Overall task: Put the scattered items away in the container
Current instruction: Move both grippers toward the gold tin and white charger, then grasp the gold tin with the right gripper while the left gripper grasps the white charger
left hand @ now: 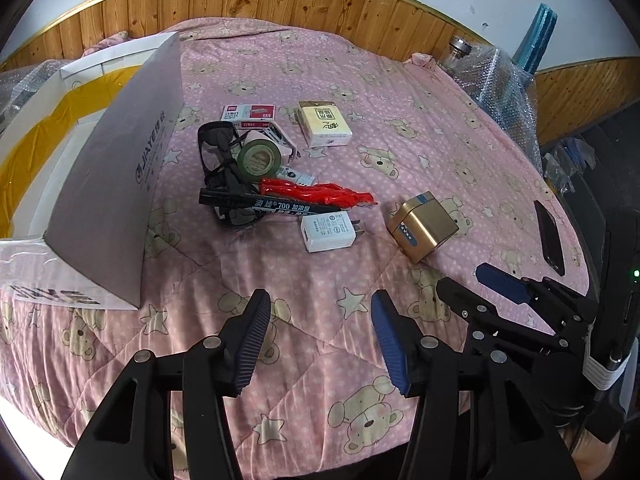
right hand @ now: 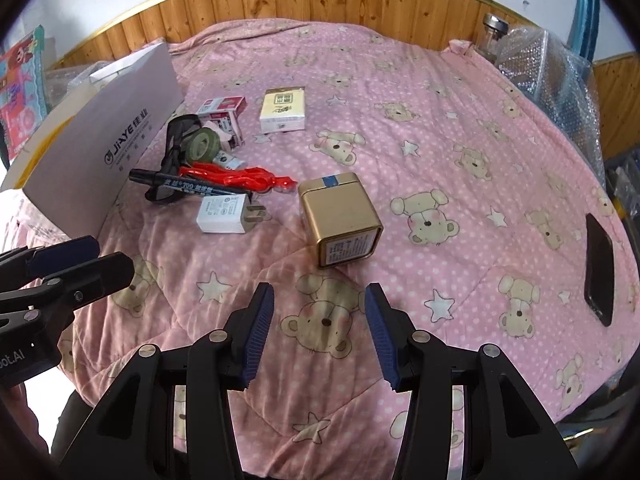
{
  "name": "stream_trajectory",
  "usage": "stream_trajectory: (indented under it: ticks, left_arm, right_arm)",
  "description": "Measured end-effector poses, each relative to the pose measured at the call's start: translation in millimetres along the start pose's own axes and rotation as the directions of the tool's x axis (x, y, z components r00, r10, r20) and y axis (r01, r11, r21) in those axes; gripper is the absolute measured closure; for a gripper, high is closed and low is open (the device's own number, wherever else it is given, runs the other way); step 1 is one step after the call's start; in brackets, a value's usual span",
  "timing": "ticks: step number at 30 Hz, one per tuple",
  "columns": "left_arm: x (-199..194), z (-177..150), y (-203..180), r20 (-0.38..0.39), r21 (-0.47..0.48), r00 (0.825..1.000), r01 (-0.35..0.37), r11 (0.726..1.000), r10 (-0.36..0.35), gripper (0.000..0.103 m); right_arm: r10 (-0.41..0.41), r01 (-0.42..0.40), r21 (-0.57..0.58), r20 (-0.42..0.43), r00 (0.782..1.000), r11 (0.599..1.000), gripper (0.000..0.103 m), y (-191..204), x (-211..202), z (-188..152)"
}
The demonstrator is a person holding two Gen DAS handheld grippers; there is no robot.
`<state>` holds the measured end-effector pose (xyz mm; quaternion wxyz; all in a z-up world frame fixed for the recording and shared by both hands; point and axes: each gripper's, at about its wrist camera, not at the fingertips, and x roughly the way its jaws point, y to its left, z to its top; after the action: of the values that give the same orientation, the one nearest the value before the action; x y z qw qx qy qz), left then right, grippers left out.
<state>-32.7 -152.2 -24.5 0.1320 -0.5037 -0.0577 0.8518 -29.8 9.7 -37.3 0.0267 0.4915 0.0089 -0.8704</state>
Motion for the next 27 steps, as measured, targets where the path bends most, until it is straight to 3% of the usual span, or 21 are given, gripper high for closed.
stream_trajectory:
  ticks: [20, 23, 26, 27]
  left_arm:
    - [78.1, 43.2, 5.8, -0.083, -0.06, 0.995, 0.055, 0.997, -0.059, 0.046]
    - [84.5, 44.1, 3.8, -0.094, -0.074, 0.985, 0.141, 0.987, -0.147, 0.046]
    - [77.2, 39.5, -9.8, -0.111, -0.034, 0.946, 0.302, 0.953, -0.304, 0.045]
    - [71.1, 38.7, -11.2, -0.092, -0.01, 0.95, 0.299, 0.954, -0.298, 0.045]
  right_arm:
    - [0.085, -0.082, 0.057, -0.048, 0.995, 0.995, 0.046, -31.2, 55.0, 35.7]
    - [0.113, -0.109, 0.079, -0.04, 0.993, 0.991, 0.046, -38.5, 56.7, 38.1]
    - [0.123, -0.119, 0.108, -0.034, 0.992, 0.987, 0.046, -47.6, 56.3, 38.8]
    - [0.126, -0.121, 0.118, -0.033, 0.992, 0.986, 0.046, -50.7, 56.1, 38.8]
